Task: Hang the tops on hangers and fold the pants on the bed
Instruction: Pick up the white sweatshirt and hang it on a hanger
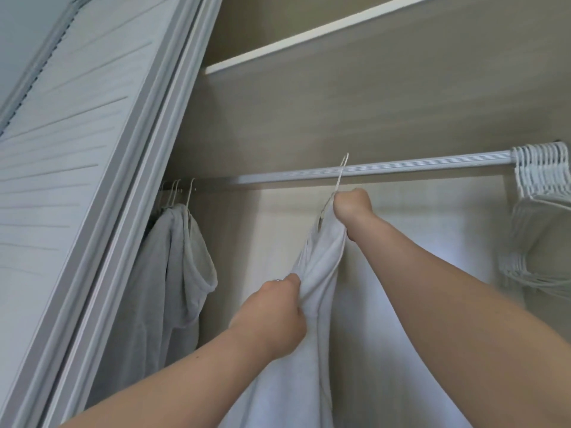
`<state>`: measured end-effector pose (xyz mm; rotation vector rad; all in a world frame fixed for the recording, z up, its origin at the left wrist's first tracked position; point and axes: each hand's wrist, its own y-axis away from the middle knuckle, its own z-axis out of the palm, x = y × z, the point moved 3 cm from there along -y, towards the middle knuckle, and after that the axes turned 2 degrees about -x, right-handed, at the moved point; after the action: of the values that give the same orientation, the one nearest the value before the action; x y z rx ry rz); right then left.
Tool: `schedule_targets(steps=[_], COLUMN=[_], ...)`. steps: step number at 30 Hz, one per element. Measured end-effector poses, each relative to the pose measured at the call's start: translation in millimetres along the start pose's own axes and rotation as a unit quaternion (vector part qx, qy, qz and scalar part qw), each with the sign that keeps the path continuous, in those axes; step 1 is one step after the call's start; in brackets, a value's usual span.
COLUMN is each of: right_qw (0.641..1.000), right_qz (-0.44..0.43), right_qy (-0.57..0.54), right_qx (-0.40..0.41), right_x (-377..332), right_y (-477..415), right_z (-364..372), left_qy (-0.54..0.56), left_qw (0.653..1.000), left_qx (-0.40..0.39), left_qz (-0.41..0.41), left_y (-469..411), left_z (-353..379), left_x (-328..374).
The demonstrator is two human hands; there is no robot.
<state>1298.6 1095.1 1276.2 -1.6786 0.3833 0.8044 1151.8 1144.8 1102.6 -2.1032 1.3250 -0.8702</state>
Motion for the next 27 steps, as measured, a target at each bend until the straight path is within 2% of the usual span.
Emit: schedule_targets(steps=[10, 13, 16, 18, 20, 23, 27], right_qw=[0.995, 0.985, 0.952, 0.904, 0.875, 0.893, 0.914], right_qz=[0.034, 0.018, -0.012, -0.067, -0.116, -0.148, -0.178], right_qy=[0.034, 0.115, 0.274, 0.407, 0.460, 0.414, 0.350], right_qx=[-0.092, -0.128, -0.136, -0.112, -0.097, -0.097, -0.097], right_x=[17.6, 16.9, 12.0, 8.9, 8.0, 6.9, 2.9], right_y=[23.2, 43.9, 75.3, 93.6, 105.5, 113.7, 113.5], right_z=[24.1, 23.3, 18.5, 19.2, 23.9, 33.3, 45.7], left_qy=[0.017, 0.023, 0.028, 0.028, 0.031, 0.037, 0.021], left_qw=[0.999, 0.999, 0.999, 0.999, 0.997, 0.994, 0.994], left_qx=[-0.037, -0.039, -0.037, -0.045, -0.069, -0.104, -0.104], left_qz=[-0.012, -0.013, -0.004, 0.000, -0.001, -0.011, -0.017], left_y=[13.5, 19.5, 24.7, 28.5, 34.4, 43.9, 49.4], left_z=[8.8, 9.4, 6.7, 5.3, 7.2, 10.6, 2.3], left_x=[-32.0, -42.9, -47.2, -46.7, -46.3, -49.7, -59.2])
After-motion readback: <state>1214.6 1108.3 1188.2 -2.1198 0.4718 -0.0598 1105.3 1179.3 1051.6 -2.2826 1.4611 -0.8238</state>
